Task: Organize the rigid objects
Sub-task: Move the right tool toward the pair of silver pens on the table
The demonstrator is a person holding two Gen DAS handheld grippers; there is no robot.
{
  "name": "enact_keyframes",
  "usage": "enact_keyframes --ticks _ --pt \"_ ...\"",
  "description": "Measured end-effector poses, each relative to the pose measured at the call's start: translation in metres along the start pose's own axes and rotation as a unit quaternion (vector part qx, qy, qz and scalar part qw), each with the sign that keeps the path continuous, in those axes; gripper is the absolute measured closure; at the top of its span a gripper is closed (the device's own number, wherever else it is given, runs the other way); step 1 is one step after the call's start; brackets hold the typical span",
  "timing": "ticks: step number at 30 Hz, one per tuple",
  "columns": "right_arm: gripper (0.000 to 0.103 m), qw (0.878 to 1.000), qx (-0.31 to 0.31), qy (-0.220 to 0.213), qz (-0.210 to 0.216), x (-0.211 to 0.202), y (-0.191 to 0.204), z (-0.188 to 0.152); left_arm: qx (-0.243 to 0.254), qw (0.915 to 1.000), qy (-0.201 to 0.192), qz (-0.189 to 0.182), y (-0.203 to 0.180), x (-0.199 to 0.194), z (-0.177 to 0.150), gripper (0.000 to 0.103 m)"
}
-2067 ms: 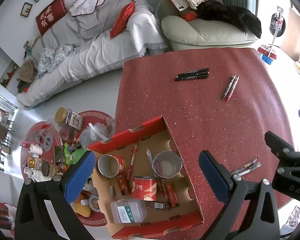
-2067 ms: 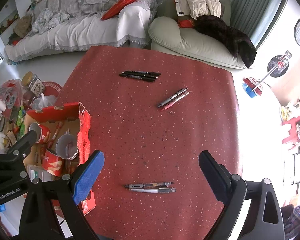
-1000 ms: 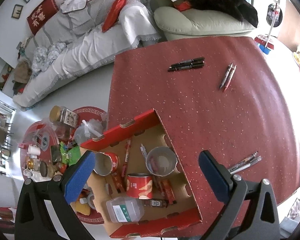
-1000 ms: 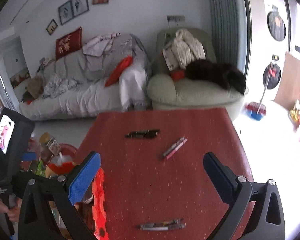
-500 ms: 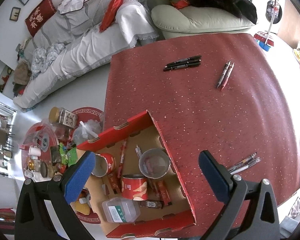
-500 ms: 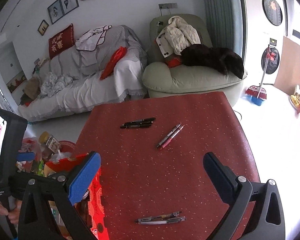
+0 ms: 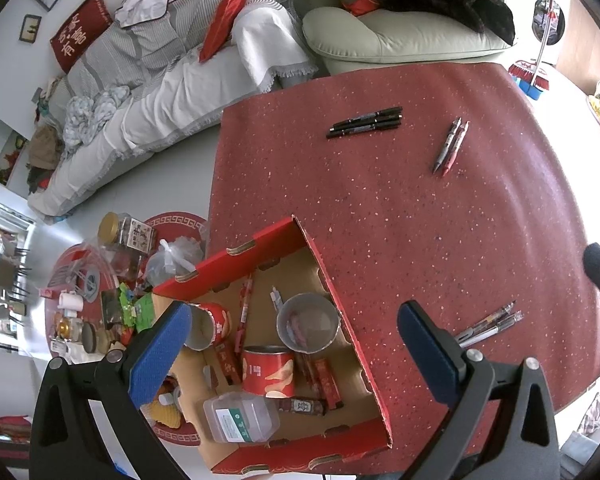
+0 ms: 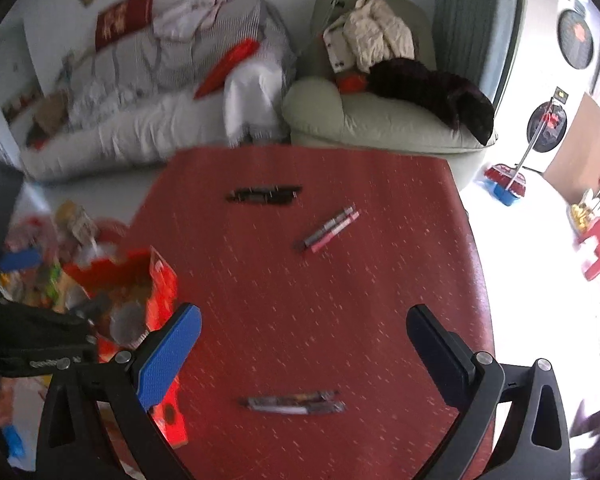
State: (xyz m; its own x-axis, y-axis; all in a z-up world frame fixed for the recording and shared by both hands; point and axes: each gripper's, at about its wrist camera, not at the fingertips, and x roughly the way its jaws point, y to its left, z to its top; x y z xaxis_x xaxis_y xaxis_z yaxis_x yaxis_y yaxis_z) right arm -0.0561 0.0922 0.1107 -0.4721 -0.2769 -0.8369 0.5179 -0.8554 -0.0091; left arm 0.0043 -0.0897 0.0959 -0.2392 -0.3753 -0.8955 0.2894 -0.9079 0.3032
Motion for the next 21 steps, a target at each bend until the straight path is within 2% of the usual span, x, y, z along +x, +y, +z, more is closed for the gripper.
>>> enact_keyframes --ticks 9,21 --pt "0.0 0.999 -0.007 0.038 -0.001 0.009 0.001 -0.001 -0.003 1.0 -0.001 0.001 0.0 -0.001 -0.003 0.0" --pt "0.0 0.998 -0.016 0.056 -0.012 0.012 0.004 -0.001 -0.004 1.0 0.001 0.0 0.001 -0.004 -0.002 0.0"
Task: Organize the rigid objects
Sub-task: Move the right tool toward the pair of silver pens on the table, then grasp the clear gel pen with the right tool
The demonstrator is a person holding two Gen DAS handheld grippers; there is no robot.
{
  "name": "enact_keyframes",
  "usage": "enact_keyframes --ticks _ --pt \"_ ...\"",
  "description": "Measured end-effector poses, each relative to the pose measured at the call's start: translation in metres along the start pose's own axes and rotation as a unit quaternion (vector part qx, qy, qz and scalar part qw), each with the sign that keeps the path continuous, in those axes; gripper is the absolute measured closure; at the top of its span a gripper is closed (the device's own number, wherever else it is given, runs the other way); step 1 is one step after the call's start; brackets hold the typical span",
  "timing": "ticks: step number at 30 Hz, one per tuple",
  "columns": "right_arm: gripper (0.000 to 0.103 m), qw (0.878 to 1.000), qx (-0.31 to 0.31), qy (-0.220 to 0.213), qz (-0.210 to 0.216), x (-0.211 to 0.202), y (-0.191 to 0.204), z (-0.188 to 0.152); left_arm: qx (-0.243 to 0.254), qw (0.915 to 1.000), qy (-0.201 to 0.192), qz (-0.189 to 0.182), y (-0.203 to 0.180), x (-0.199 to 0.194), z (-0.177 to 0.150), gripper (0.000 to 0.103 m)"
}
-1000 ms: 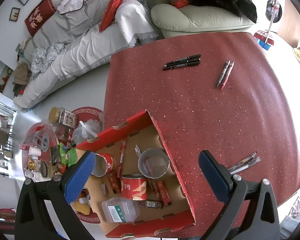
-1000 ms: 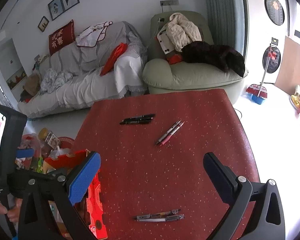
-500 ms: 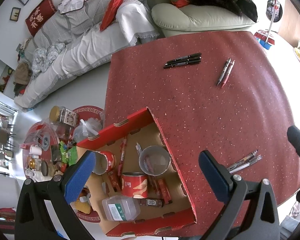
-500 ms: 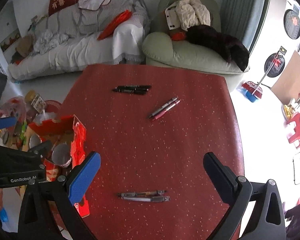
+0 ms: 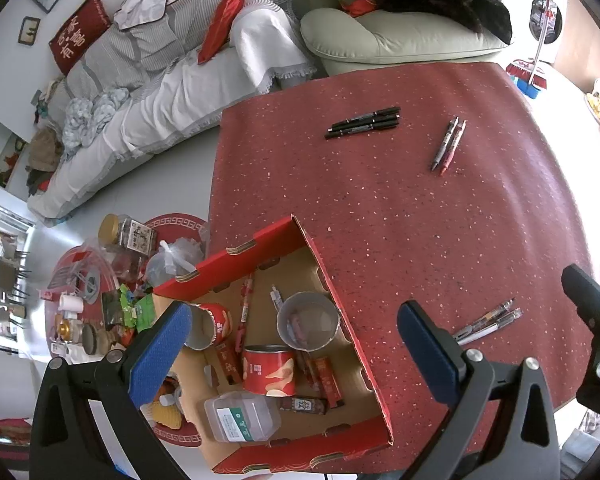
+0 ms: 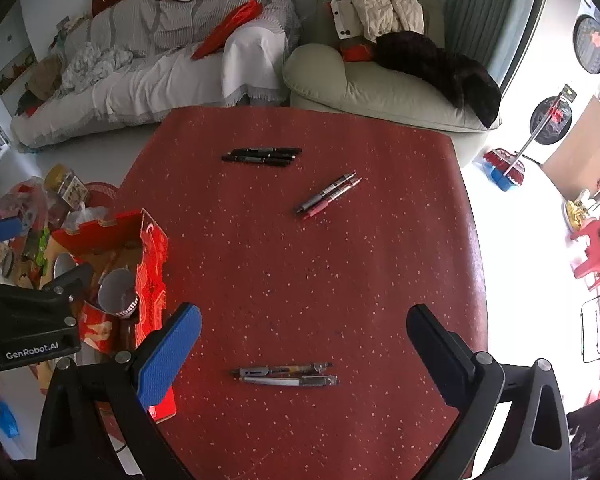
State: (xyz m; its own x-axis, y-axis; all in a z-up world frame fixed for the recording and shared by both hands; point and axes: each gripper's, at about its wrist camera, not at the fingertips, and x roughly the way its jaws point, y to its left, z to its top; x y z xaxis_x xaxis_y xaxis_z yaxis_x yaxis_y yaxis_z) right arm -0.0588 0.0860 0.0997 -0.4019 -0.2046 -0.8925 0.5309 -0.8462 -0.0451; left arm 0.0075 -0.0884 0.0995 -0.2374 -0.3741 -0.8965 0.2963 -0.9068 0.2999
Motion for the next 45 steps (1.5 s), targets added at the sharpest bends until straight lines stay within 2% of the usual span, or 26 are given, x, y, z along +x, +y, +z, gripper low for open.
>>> enact_keyframes --ticks 17,23,27,30,32,35,38,39,42,45 --pt "0.0 0.999 -0.02 0.047 -0.006 0.015 0.009 -0.005 -0.005 1.0 0.002 0.0 0.001 0.0 0.0 0.0" --pt "0.0 0.997 0.006 0.07 0.026 0.028 0.001 -0.012 -0.001 0.9999 0.01 -0.01 0.001 0.007 -0.001 0.0" --pt "0.0 0.988 0.061 0.11 0.086 0.05 -0.018 -0.028 0.003 0.9974 0.036 -0.063 -0.006 0.023 -0.003 0.0" --pt "0.0 0.966 0.142 0.168 0.137 0.08 -0.046 -0.052 -0.018 0.9867 0.068 -0.147 -0.01 0.041 -0.006 0.0" --pt "0.0 0.96 0.15 0.193 0.132 0.096 -0.057 -0.07 -0.033 0.9807 0.082 -0.174 -0.013 0.049 -0.008 0.0" --pt "0.0 0.965 0.103 0.22 0.101 0.116 -0.058 -0.092 -0.043 0.9783 0.098 -0.178 -0.02 0.06 -0.012 0.0" --pt "0.0 0.973 0.019 0.223 0.06 0.131 -0.046 -0.102 -0.038 0.9805 0.105 -0.162 -0.025 0.065 -0.017 0.0" --pt "0.0 0.975 -0.031 0.215 0.041 0.136 -0.037 -0.102 -0.036 0.9811 0.106 -0.157 -0.025 0.065 -0.019 0.0" --pt "0.0 0.976 -0.126 0.179 -0.003 0.146 -0.021 -0.094 -0.036 0.9828 0.107 -0.146 -0.027 0.066 -0.022 0.0" --pt "0.0 0.969 -0.197 0.144 -0.03 0.162 -0.011 -0.079 -0.047 0.9809 0.113 -0.151 -0.025 0.068 -0.023 0.0"
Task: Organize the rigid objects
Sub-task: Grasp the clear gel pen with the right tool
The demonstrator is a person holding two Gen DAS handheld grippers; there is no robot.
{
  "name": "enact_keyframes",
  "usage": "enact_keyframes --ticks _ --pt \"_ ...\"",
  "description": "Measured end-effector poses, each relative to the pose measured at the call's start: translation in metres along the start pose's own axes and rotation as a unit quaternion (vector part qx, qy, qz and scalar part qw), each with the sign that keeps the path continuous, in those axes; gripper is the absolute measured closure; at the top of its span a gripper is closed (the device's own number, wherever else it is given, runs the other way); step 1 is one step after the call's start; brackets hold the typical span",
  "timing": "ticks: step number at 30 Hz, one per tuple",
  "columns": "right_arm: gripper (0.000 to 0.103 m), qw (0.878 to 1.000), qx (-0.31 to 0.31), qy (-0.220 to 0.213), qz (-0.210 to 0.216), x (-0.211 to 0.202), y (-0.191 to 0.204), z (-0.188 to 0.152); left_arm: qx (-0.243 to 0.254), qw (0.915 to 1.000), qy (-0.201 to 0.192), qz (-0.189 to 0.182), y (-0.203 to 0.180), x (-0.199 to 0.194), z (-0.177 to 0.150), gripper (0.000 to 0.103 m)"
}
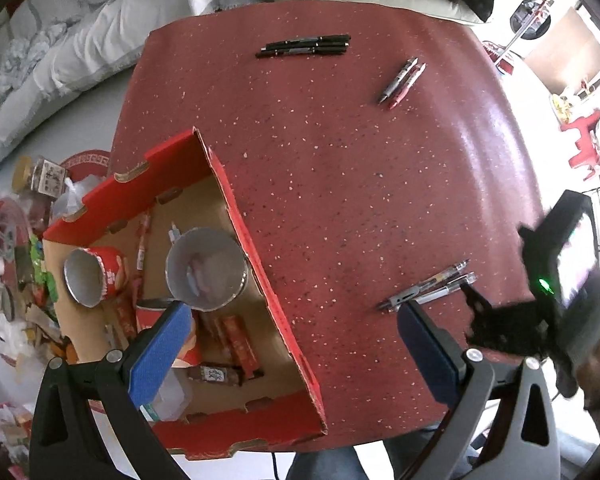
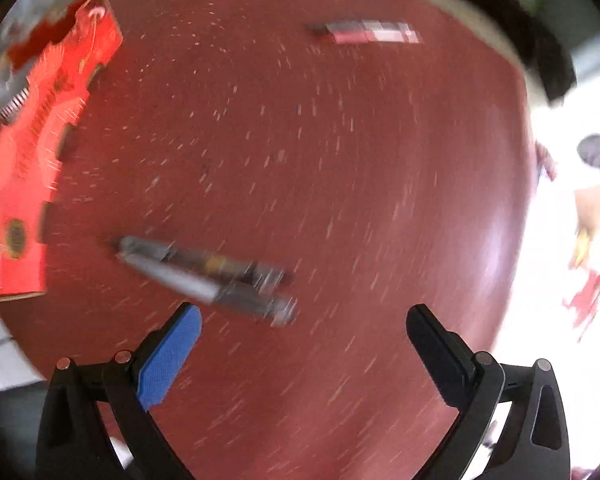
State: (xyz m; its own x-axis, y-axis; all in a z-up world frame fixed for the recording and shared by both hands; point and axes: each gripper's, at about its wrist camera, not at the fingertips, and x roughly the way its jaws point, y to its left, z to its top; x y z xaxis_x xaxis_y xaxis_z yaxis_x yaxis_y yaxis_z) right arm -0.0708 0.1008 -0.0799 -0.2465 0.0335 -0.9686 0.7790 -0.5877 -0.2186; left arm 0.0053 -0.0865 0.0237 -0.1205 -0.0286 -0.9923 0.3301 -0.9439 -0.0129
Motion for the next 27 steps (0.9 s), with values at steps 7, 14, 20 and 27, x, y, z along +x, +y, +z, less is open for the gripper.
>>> enact_keyframes --ticks 7,14,20,27 --pt "0.0 0.998 -0.06 0.023 0.011 0.029 0.006 0.008 -0.018 0.999 0.034 -0.023 -0.012 0.016 -0.006 0.0" --pt "0.0 0.985 -0.169 -0.001 0.044 0.021 0.02 -0.011 -0.062 0.9968 0.047 -0.017 -0.03 0.023 -0.02 0.0" --pt "0.0 0.934 -0.348 -0.042 0.066 0.019 0.065 0.001 -0.123 0.9916 0.038 -0.013 -0.03 0.012 -0.046 0.0" --pt "0.033 0.9 -0.421 -0.015 0.113 0.014 0.09 -0.002 -0.173 0.9841 0.04 -0.014 -0.021 0.007 -0.071 0.0"
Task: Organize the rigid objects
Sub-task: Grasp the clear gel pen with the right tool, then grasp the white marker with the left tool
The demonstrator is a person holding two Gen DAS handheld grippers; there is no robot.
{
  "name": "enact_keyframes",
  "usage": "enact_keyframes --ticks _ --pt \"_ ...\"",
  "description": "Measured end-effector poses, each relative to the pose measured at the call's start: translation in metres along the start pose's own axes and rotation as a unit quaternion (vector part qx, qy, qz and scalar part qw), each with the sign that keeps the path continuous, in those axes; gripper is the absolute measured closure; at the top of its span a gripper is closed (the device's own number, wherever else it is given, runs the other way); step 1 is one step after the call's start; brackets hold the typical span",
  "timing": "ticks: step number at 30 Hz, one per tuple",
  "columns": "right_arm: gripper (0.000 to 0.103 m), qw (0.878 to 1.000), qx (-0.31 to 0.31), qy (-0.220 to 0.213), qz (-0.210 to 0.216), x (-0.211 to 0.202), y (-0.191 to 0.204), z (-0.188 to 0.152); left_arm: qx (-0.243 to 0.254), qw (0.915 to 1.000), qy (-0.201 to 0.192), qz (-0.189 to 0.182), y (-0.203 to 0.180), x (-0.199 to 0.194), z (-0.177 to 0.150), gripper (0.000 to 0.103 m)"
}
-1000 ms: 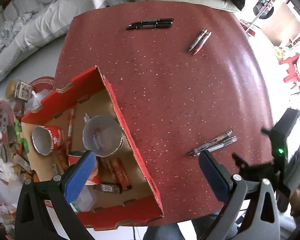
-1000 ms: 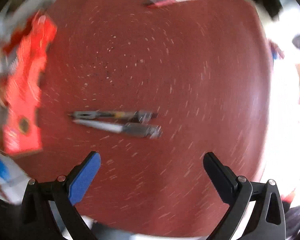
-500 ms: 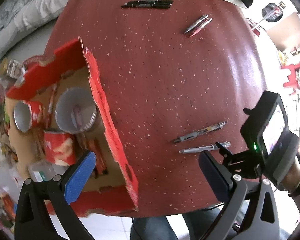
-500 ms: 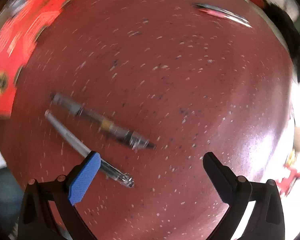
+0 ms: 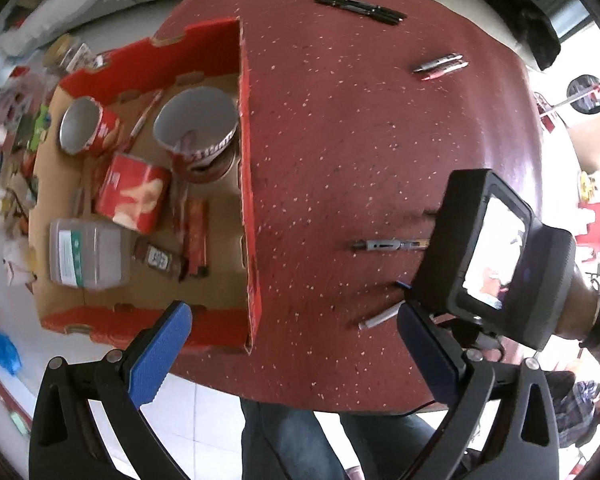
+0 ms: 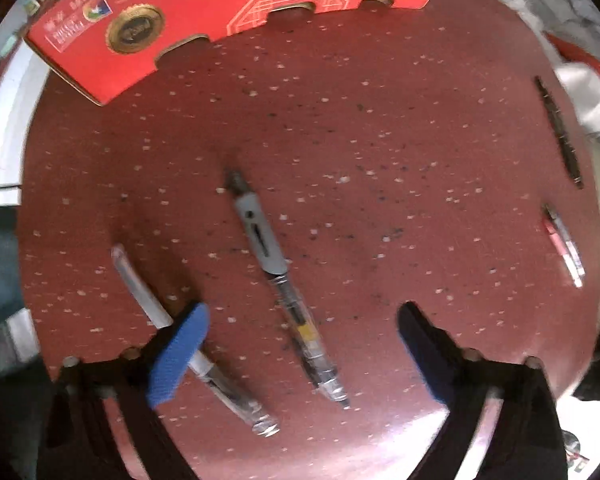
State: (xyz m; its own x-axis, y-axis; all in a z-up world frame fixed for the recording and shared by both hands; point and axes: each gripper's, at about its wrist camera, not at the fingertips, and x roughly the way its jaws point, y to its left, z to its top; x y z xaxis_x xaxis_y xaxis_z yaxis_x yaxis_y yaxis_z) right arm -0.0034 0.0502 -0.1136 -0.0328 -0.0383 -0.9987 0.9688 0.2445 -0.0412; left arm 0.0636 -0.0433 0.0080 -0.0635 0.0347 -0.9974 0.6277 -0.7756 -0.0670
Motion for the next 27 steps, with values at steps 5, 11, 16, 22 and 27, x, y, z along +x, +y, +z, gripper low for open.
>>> enact_keyframes --ticks 5,11,16,22,27 --pt "0.092 1.0 -0.002 -0.006 -0.01 -0.008 0.018 -0.005 0.031 0.9995 -0.008 0.003 -0.013 0.0 -0.001 0.0" --pt "0.092 0.963 0.263 -0.029 0.061 -0.024 -0.045 -0.056 0.216 0.9743 -0.038 0.052 -0.076 0.022 -0.011 0.0" --pt "0.092 0.878 0.459 -0.04 0.131 -0.028 -0.076 -0.138 0.418 0.9013 -0.083 0.076 -0.151 0.06 -0.036 0.0" --pt "0.092 0.808 0.568 -0.038 0.148 -0.029 -0.065 -0.198 0.416 0.9064 -0.033 0.064 -0.169 0.097 -0.045 0.0" --pt "0.092 0.75 0.637 -0.069 0.164 -0.021 -0.036 -0.194 0.257 0.965 0.034 0.038 -0.137 0.113 -0.022 0.0"
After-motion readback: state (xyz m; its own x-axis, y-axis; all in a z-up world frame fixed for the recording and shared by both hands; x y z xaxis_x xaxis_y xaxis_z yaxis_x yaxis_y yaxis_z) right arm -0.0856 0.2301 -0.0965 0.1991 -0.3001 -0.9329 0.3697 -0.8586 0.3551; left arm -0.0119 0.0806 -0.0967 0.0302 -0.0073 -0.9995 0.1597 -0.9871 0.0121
